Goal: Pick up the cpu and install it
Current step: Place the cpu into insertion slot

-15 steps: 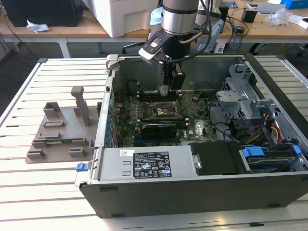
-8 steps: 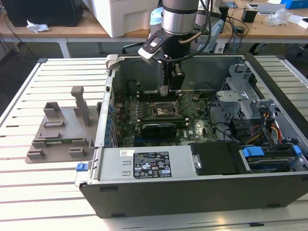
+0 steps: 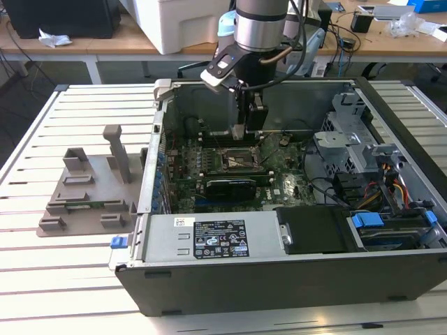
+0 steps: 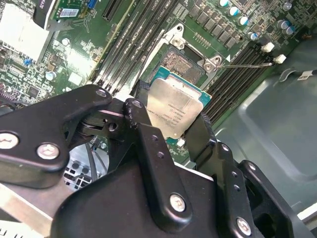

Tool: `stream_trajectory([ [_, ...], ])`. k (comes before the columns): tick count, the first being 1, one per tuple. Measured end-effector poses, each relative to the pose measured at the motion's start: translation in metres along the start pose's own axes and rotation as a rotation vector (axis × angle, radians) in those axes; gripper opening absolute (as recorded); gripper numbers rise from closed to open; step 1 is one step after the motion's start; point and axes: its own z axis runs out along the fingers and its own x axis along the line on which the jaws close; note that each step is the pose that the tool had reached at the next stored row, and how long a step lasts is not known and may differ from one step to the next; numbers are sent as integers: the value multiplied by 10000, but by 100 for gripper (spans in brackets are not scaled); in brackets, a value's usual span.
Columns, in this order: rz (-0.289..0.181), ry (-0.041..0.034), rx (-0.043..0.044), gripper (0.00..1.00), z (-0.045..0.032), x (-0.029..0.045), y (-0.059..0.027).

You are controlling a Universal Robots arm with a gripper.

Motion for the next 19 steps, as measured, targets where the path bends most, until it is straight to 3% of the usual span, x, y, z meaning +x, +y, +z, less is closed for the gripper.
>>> stream_trajectory([
  [7, 4, -7, 3, 54, 189, 14, 7],
  [12, 20, -14, 3, 54, 331, 104, 15],
  [19, 387, -39, 16, 54, 512, 120, -19],
])
